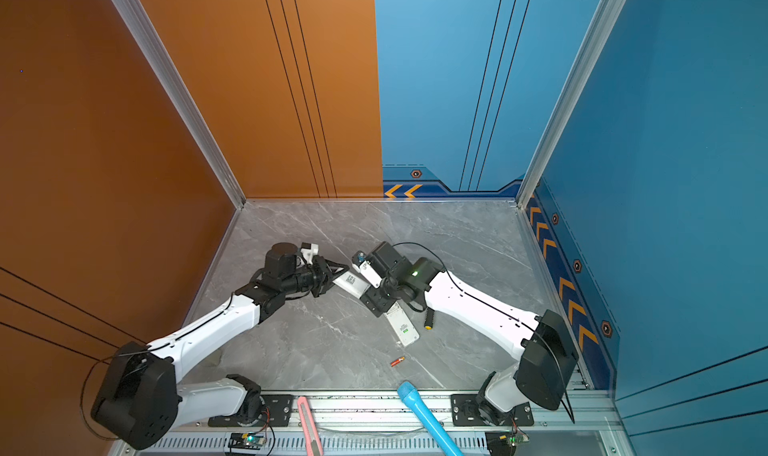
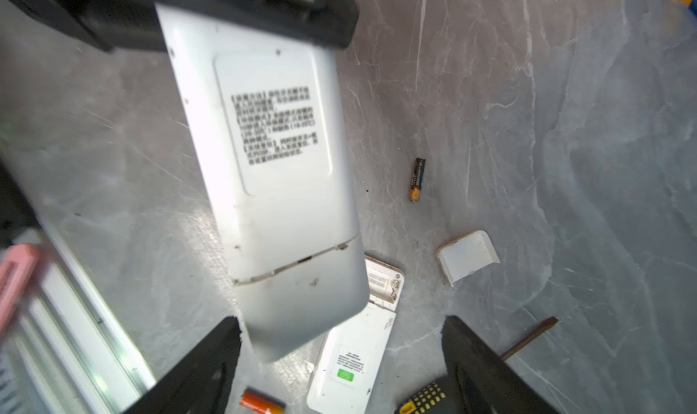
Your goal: Unload the batteries from the remote control
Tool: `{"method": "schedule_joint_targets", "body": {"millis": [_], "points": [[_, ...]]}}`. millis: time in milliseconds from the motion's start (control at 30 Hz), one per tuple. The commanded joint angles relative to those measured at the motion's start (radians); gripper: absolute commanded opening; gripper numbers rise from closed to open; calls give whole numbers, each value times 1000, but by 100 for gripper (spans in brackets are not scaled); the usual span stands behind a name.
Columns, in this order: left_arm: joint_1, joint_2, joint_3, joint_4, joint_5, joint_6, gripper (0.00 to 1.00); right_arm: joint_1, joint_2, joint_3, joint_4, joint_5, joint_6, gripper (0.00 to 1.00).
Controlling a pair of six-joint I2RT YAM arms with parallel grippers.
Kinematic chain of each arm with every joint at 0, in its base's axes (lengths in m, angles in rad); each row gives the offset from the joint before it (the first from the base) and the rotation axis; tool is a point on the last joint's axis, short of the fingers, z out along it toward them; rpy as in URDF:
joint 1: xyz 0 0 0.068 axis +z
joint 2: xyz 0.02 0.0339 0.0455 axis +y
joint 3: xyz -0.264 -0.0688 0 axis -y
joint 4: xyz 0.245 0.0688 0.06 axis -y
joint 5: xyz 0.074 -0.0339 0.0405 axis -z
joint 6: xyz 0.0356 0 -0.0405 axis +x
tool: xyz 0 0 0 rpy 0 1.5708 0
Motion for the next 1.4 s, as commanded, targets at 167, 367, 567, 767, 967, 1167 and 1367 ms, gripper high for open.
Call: {"method": "schedule_joint_targets", "body": {"millis": [167, 367, 567, 767, 967, 1167, 1367], "points": [[-22, -27, -122, 231, -58, 116, 0, -47, 44, 74, -46, -332, 91, 91], [-43, -41, -143, 307, -77, 122, 0, -51, 114, 74, -28, -351, 96, 96], [-57, -45, -174, 338, -78, 110, 0, -73, 152, 90, -28, -194, 77, 97], [-65, -50, -191, 350, -88, 99, 0, -71, 178, 93, -46, -230, 12, 97], [-72, -40, -200, 378, -91, 93, 0, -41, 229, 110, -50, -239, -25, 96], [-78, -36, -239, 447, -89, 73, 0, -39, 274, 139, -44, -230, -40, 87], [-63, -64, -284, 458, -123, 53, 0, -24, 260, 143, -32, -224, -41, 87]]}}
